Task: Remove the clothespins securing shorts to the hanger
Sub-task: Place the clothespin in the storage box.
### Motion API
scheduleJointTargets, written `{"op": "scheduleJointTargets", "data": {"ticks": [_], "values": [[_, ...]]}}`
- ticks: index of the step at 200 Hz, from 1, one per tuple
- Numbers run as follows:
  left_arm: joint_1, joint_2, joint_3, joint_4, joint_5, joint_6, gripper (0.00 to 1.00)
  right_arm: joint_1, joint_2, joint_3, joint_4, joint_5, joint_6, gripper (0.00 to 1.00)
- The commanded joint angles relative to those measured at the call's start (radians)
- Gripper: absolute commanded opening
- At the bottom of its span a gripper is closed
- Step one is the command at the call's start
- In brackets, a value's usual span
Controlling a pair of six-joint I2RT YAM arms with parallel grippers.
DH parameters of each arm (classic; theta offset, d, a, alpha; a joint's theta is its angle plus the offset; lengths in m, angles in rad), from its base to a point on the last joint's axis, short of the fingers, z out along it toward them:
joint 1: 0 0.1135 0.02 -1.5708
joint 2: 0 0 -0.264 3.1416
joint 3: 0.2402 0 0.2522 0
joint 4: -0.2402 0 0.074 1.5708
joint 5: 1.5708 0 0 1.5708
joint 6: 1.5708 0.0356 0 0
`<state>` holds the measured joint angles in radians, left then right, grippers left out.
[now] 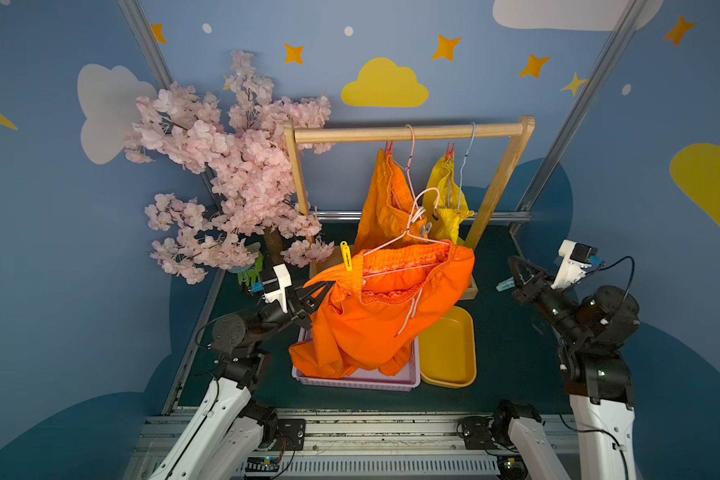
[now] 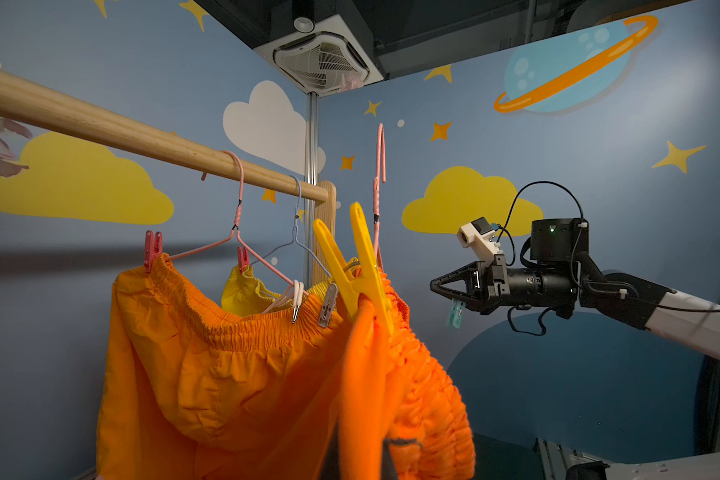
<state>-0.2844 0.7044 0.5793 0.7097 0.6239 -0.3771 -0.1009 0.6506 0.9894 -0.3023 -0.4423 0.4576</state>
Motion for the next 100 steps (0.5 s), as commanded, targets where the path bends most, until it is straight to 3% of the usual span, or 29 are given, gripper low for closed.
{"op": "scheduleJointTargets", "data": {"ticks": [1,61,100], "values": [[0.002,-0.017,0.011,0.06,-0.08,0.014,0.03,0.01,-0.028,-0.013,-0.08,0.08,-0.051,0.0],[0.002,-0.058,-0.01,0.062,-0.163,0.017,0.03,0.061,-0.113,-0.194,-0.097,0.096,-0.012,0.0],[0.002,-0.052,-0.012,0.064,-0.187,0.014,0.03,0.193,-0.149,-0.311,-0.132,0.235,-0.007,0.0]]}}
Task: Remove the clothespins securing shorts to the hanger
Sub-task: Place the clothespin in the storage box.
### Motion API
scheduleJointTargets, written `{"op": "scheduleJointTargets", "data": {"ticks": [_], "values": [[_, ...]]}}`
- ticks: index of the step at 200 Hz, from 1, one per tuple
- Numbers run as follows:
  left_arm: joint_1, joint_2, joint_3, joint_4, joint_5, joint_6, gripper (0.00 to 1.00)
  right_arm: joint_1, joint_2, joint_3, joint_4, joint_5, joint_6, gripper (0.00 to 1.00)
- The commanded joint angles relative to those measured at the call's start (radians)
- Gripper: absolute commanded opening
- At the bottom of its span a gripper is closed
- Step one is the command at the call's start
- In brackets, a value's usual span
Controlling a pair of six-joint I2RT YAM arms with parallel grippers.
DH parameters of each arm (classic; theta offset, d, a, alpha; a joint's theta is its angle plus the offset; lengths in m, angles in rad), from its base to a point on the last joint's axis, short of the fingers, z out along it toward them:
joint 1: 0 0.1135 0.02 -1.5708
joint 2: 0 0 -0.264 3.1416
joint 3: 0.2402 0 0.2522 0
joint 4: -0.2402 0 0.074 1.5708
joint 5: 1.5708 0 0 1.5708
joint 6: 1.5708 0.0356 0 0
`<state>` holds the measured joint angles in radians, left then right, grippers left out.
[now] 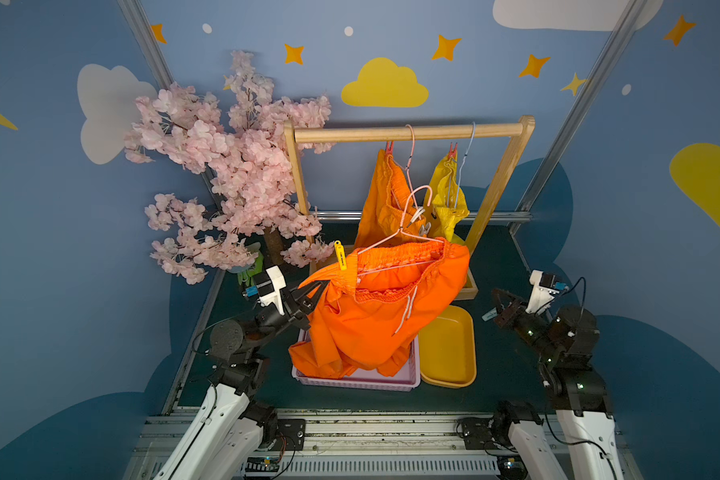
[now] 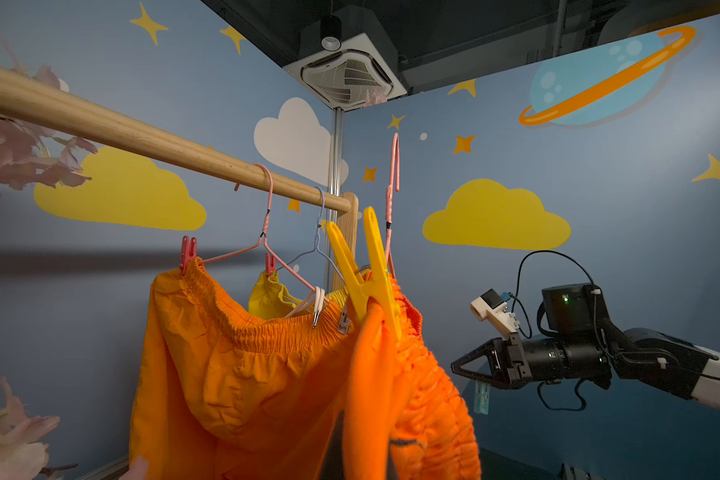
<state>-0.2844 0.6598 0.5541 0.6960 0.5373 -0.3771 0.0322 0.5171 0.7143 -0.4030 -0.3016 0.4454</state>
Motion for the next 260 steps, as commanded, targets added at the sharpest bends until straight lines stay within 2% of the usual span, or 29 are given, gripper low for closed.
{"op": "scheduleJointTargets", "data": {"ticks": [1,66,129,173,252,260], "values": [[0.002,-0.007,0.013,0.078,-0.1,0.015,0.03,0.063,-0.016,-0.051,-0.031,0.097,0.006,0.0],[0.002,0.006,0.015,0.082,-0.112,0.007,0.03,0.183,0.054,-0.216,0.085,0.195,0.033,0.0],[0.001,0.018,0.013,0.06,-0.143,0.025,0.03,0.222,0.278,-0.331,0.292,0.219,0.089,0.0],[0.002,0.024,0.015,0.062,-0.128,0.012,0.03,0.259,0.448,-0.314,0.335,0.173,0.095,0.0],[0.002,0.041,0.024,0.047,-0.118,-0.011,0.03,0.317,0.562,-0.278,0.37,0.205,0.06,0.0],[0.003,0.04,0.026,0.044,-0.116,-0.012,0.03,0.318,0.565,-0.27,0.364,0.202,0.055,0.05]]}}
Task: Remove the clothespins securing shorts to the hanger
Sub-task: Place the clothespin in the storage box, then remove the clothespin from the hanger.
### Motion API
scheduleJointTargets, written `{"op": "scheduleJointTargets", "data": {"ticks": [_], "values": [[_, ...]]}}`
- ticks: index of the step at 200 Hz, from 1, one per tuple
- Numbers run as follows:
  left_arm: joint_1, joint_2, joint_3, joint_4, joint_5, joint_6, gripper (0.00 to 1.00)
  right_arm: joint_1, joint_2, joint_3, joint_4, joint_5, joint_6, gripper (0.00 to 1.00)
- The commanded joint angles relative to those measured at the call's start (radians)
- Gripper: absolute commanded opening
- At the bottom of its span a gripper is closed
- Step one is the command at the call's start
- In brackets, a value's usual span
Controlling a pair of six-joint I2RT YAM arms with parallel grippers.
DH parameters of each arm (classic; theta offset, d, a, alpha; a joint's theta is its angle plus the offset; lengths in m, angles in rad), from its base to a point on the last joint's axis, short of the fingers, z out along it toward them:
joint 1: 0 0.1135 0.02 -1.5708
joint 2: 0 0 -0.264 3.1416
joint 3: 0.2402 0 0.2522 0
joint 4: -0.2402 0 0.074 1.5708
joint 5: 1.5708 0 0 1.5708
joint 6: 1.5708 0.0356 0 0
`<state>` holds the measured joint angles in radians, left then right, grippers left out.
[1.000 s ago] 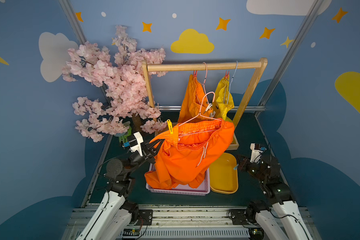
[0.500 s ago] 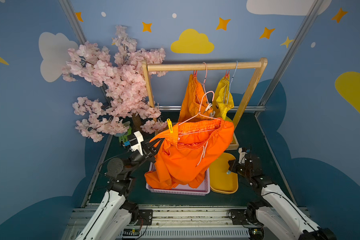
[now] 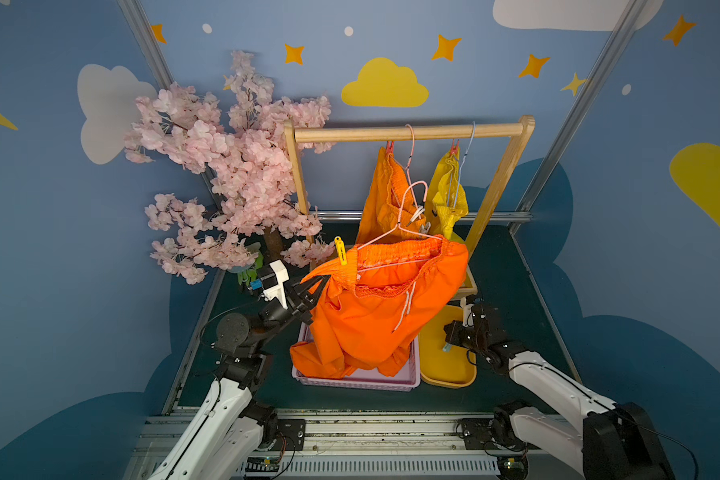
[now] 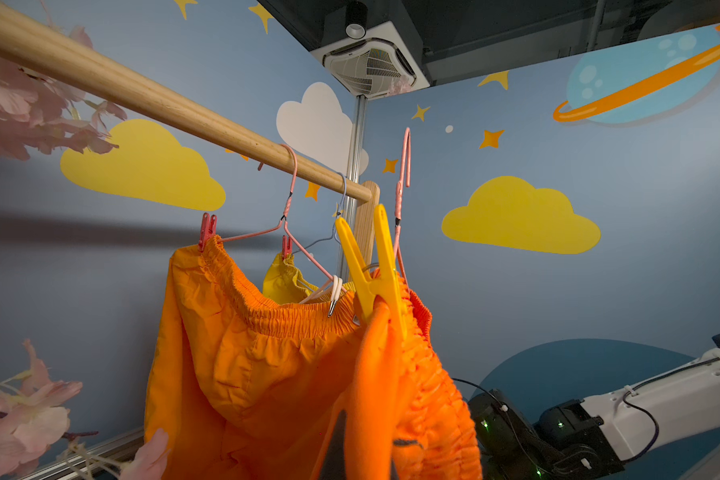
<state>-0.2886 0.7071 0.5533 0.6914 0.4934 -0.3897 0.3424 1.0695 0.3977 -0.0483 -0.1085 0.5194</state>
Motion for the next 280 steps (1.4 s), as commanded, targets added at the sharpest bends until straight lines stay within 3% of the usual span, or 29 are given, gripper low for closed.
{"op": "scheduleJointTargets", "data": {"ticks": [1,57,77,114,160,192,238,280], "values": [[0.007,-0.008,0.026,0.047,-0.073,0.0,0.03,0.009,0.013,0.046,0.008,0.009,-0.021,0.05],[0.003,-0.006,0.035,0.014,-0.073,-0.002,0.03,0.015,-0.025,0.064,-0.005,-0.011,-0.051,0.6],[0.003,0.004,0.039,0.02,-0.07,-0.005,0.03,0.018,-0.086,0.067,-0.033,0.002,-0.071,0.72],[0.002,0.023,0.038,0.027,-0.07,-0.01,0.03,0.018,-0.245,0.067,-0.102,0.043,-0.095,0.74],[0.001,0.033,0.035,0.021,-0.073,-0.001,0.03,0.017,-0.551,-0.006,-0.079,0.13,-0.137,0.74],[0.001,0.044,0.035,0.023,-0.073,0.003,0.03,0.017,-0.666,0.058,-0.166,0.151,-0.149,0.73],[0.0,0.069,0.027,0.043,-0.072,0.001,0.03,0.017,-0.59,0.225,-0.189,-0.049,-0.17,0.73],[0.0,0.069,0.028,0.039,-0.073,0.002,0.03,0.018,-0.604,0.263,-0.053,-0.188,-0.202,0.71]]}}
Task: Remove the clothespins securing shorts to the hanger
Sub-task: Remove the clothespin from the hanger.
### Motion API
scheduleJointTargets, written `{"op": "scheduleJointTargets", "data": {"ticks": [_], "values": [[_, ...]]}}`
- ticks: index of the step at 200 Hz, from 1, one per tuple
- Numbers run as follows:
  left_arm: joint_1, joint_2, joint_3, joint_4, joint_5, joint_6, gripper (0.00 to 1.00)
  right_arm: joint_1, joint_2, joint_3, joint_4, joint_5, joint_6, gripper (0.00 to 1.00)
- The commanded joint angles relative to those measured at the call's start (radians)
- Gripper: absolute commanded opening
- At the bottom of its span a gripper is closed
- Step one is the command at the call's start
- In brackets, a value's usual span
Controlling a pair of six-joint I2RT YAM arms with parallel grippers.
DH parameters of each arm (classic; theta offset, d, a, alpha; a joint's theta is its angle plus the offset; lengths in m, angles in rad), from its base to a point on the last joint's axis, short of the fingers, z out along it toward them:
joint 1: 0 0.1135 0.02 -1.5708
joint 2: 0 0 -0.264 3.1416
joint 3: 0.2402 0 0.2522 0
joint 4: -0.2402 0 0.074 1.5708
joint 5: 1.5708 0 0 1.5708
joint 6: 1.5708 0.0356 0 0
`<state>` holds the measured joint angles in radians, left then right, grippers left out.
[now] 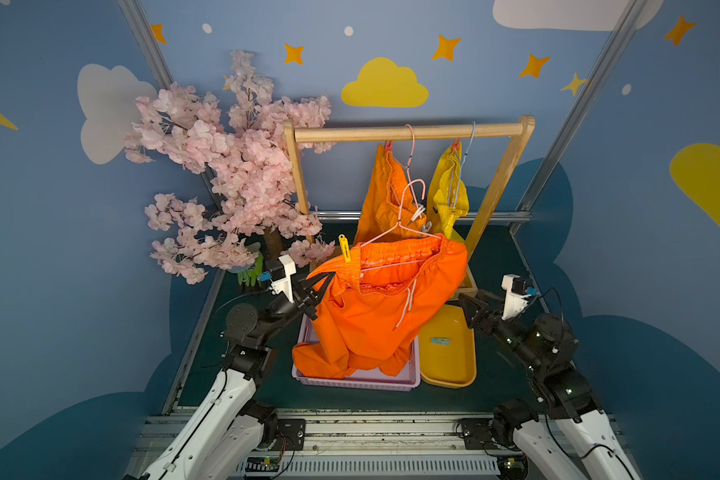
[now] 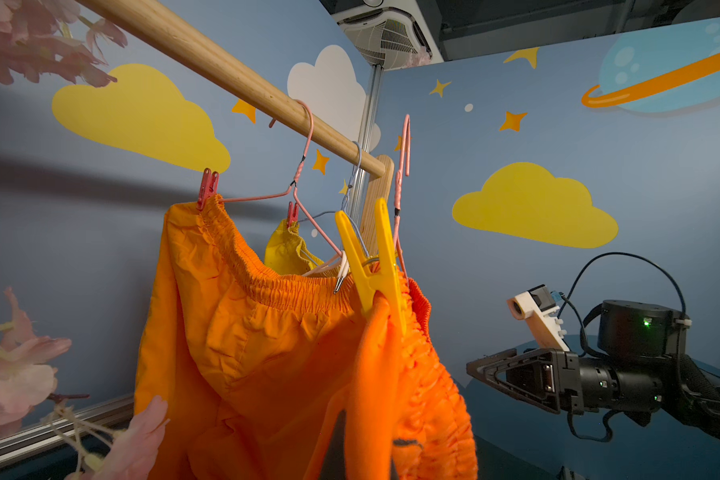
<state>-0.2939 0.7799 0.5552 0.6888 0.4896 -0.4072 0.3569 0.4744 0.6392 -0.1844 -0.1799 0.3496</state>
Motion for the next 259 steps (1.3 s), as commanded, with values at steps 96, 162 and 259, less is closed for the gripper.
{"op": "scheduleJointTargets", "data": {"ticks": [96,162,259], "values": [[-0.005,0.005,0.028,0.04,-0.03,0.018,0.03,0.184,0.22,0.226,0.196,-0.174,-0.141,0.64],[-0.026,0.005,0.048,0.009,-0.008,0.042,0.03,0.301,0.381,0.418,0.179,-0.095,-0.242,0.68],[-0.029,-0.022,0.038,0.016,-0.005,0.05,0.03,0.278,0.598,0.753,-0.115,-0.086,-0.27,0.69]]}}
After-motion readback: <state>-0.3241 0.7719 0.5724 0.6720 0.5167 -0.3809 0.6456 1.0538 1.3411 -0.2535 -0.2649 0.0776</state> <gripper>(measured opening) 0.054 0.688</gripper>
